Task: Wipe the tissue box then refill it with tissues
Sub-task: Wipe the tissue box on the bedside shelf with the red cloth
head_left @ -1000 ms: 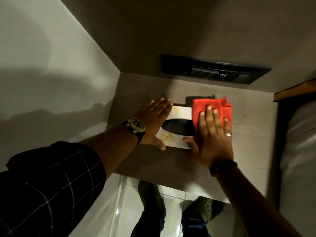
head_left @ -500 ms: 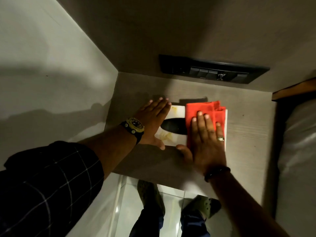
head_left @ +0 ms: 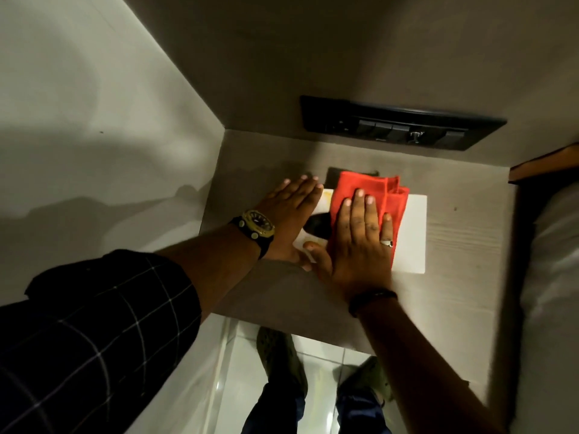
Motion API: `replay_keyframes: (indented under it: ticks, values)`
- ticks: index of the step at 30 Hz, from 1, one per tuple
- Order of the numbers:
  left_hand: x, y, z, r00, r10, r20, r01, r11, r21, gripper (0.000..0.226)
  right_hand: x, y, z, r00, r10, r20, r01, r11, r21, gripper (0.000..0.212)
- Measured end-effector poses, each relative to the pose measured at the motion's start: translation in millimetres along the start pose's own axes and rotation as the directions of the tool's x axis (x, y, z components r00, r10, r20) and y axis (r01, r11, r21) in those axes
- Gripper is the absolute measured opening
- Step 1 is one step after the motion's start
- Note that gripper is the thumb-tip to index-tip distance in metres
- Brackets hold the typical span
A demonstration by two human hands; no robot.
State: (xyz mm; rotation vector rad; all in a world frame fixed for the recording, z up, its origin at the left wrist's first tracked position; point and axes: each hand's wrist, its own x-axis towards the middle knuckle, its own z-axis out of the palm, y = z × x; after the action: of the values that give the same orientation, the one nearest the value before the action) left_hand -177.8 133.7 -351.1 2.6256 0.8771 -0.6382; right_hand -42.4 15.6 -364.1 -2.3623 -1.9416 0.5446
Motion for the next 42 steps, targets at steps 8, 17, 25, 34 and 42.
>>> replay_keyframes:
  ticks: [8, 17, 25, 34, 42]
  values:
    - [2.2, -1.4, 0.0, 1.0, 0.007, -0.005, -0.007, 1.0, 0.005, 0.142, 18.7, 14.2, -1.6, 0.989, 0.126, -0.078, -0.132, 0.988, -0.076, 0.101]
    - [-1.5, -0.5, -3.0, 1.0, -0.008, 0.017, 0.008, 0.999, 0.032, 0.141, 10.2, 23.8, -16.7, 0.977, 0.098, -0.187, -0.047, 0.964, 0.262, 0.083]
    - [2.3, 63.1, -0.6, 0.924, 0.042, -0.379, -0.063, 0.997, -0.045, 0.104, 36.8, 112.1, -10.1, 0.861, 0.394, -0.32, -0.341, 0.916, 0.211, 0.065]
    - [26.6, 113.9, 29.2, 0.902, -0.005, -0.431, -0.015, 0.999, -0.044, 0.068, 31.1, 105.1, -1.3, 0.887, 0.373, -0.272, -0.339, 0.926, 0.163, 0.059]
    - [-13.8, 29.6, 38.2, 0.915, -0.183, -0.36, 0.16, 0.983, -0.093, 0.071, 23.1, 97.8, 0.4, 0.893, 0.4, -0.204, -0.373, 0.914, 0.162, 0.061]
